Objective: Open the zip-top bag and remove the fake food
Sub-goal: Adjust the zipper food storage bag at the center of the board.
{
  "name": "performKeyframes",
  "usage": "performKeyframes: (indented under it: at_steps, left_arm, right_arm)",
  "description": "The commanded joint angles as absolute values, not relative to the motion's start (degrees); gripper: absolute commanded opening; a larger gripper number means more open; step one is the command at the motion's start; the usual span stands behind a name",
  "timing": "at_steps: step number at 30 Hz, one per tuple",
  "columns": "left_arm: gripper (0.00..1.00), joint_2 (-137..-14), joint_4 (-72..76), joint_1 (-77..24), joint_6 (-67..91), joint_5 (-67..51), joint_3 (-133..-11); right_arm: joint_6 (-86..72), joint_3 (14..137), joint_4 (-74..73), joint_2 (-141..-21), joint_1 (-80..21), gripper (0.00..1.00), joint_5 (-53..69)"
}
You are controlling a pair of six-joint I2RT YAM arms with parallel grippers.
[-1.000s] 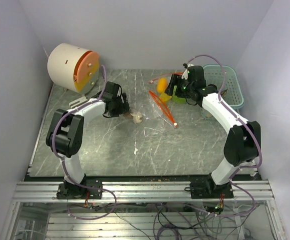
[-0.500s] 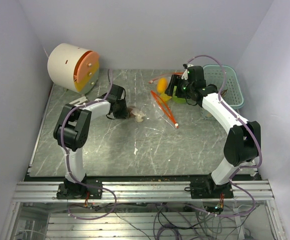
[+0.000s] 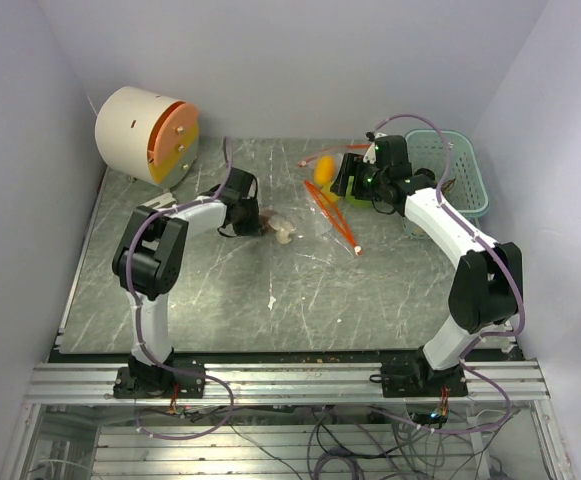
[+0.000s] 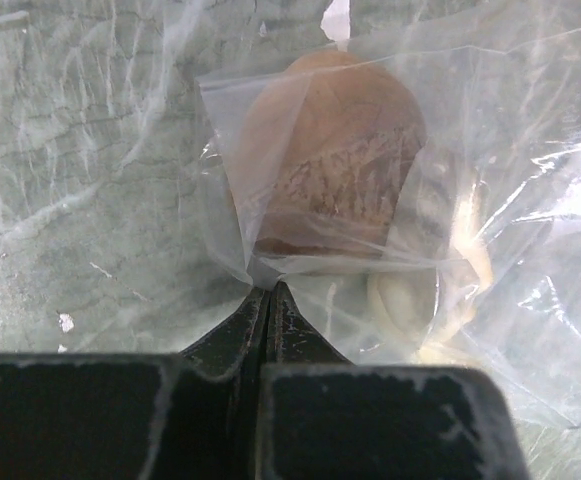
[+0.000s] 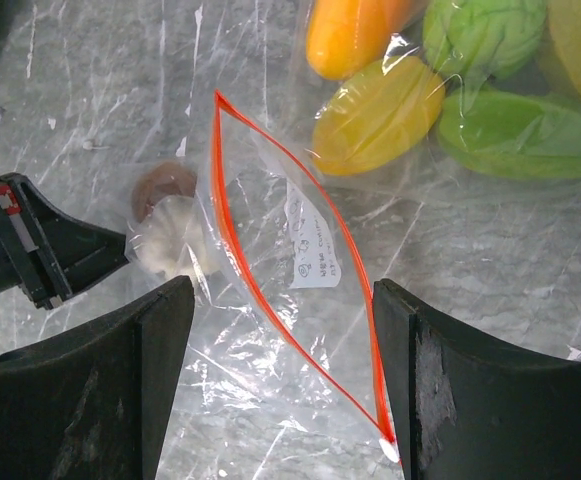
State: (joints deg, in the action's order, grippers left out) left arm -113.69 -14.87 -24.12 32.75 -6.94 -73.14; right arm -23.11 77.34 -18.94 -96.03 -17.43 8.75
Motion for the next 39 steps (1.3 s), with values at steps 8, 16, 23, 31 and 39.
performKeyframes:
  at_steps: [8,16,23,31,39]
  left_arm:
    - [0.07,-103.88,-22.02,-24.61,27.2,-7.23,-77.93]
    - [0.07,-101.63,-22.54,-24.61,27.44,-8.93,-78.43]
    - [0.07,-99.0,-22.02,-24.96,27.34,-8.05,-77.05]
    - [0.07,-103.08,-21.52,-24.87,27.63,-8.32,-74.28]
    - [0.07,-104.35,-21.27,-24.79,27.78,-8.63,-73.49]
  right_arm:
    - [-22.92,76.34,-18.13,-99.25,-17.79,0.51,15.49]
    - [-25.16,74.68,-13.16,-103.4,-17.77,0.2,16.84]
    - [-25.67,72.96,-11.79,-103.1,-17.58,0.15,15.08]
    - [-25.53,71.18,-11.25,-104.32,-17.48,0.17,13.86]
    - [-20.41,65.46,-3.32,-105.32,-17.22,0.27,29.5]
